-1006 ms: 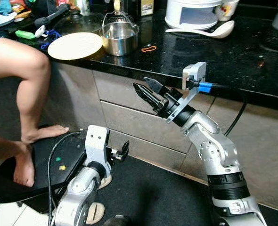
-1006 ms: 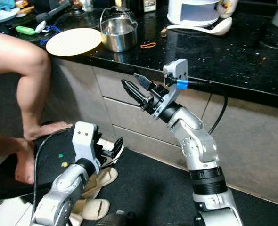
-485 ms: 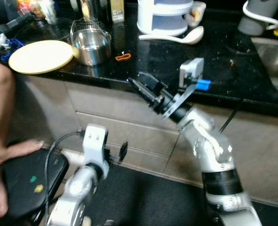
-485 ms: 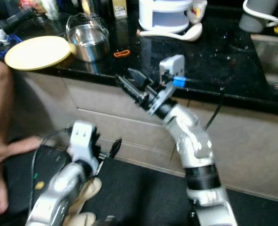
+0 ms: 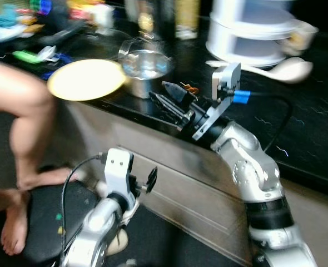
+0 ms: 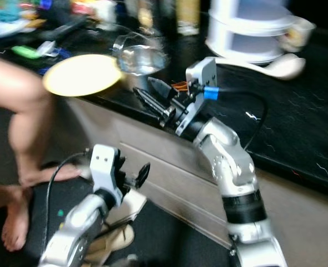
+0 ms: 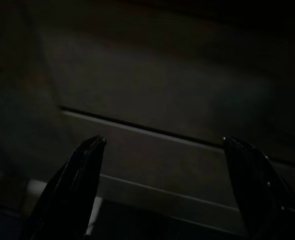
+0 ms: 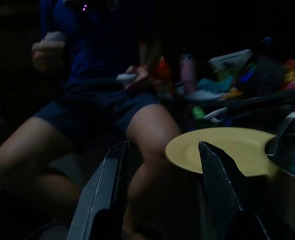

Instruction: Kitchen organization

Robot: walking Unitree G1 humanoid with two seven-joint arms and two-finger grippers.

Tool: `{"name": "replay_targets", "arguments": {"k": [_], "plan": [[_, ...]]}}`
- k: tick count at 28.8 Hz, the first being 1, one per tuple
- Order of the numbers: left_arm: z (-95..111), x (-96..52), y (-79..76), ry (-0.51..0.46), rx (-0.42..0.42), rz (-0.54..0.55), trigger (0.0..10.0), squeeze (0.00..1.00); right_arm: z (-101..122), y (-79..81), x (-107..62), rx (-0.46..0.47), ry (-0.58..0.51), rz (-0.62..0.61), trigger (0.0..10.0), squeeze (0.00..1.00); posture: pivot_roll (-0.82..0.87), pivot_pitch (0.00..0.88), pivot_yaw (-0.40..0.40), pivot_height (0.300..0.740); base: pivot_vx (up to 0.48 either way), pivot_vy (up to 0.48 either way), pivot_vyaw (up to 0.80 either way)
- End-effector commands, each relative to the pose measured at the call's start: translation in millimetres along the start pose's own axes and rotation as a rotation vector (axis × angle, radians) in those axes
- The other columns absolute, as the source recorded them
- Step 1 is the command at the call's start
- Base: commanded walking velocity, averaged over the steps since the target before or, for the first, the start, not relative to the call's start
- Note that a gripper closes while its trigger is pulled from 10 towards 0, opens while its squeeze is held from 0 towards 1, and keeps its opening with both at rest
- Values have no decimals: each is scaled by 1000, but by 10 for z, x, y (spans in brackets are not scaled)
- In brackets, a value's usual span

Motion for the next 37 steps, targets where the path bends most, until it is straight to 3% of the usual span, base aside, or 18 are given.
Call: {"name": "replay_targets", "arguments": {"k": [1, 7, 13, 17, 18, 19, 21, 22, 23, 24, 28, 37], "plan": [[-22, 11, -74, 3, -1, -23, 10000, 0, 28, -53, -56, -20, 4, -10, 10000, 0, 56, 59, -18, 740, 285, 0, 0], [-19, 8, -90, -2, -6, -26, 10000, 0, 115, -15, -20, -68, -5, 37, 10000, 0, 57, 64, -20, 740, 184, 0, 667], [0, 2, -96, -14, -12, -27, 10000, 0, 147, -47, 12, -87, -6, 24, 10000, 0, 60, 68, -22, 740, 0, 0, 0], [9, 7, -98, -19, -17, -25, 10000, 0, 293, -142, 3, -320, 60, 100, 10000, 0, 59, 70, -26, 740, 0, 0, 0], [9, 7, -98, -19, -17, -25, 10000, 0, 293, -142, 3, -320, 60, 100, 10000, 0, 59, 70, -26, 740, 0, 0, 0], [8, 9, -96, -20, -18, -24, 10000, 0, 347, -207, 21, -426, 107, 110, 10000, 0, 59, 70, -26, 740, 0, 0, 0], [7, 9, -97, -20, -19, -24, 10000, 0, 357, -222, 30, -469, 128, 116, 10000, 0, 59, 70, -26, 740, 0, 0, 0], [9, 15, -96, -20, -18, -26, 10000, 0, 332, -191, 76, -663, 223, 199, 10000, 0, 53, 70, -25, 740, 0, 0, 0], [9, 15, -96, -20, -18, -26, 10000, 0, 332, -191, 76, -663, 223, 199, 10000, 0, 53, 70, -25, 740, 0, 0, 0], [11, 22, -99, -19, -18, -28, 10000, 0, 279, -167, 84, -817, 309, 293, 10000, 0, 55, 69, -28, 740, 0, 0, 0], [12, 38, -106, -21, -21, -31, 10000, 0, 207, -231, 23, -925, 415, 393, 10000, 0, 53, 65, -28, 740, 0, 0, 0], [12, 62, -120, -24, -28, -36, 10000, 0, 222, -429, -10, -981, 538, 404, 10000, 0, 45, 60, -36, 740, 0, 0, 0]]}}
Point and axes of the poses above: a point about 5 cm out from each wrist's last joint towards the gripper, its own x axis pointing out of the wrist towards the gripper, its own z axis along the axis of the wrist's last joint, y = z × x, the point moved 4 cm from there along x, pointing out of the wrist towards the gripper, and after that the axes turned 12 degrees about -x, right-handed, at the moved point
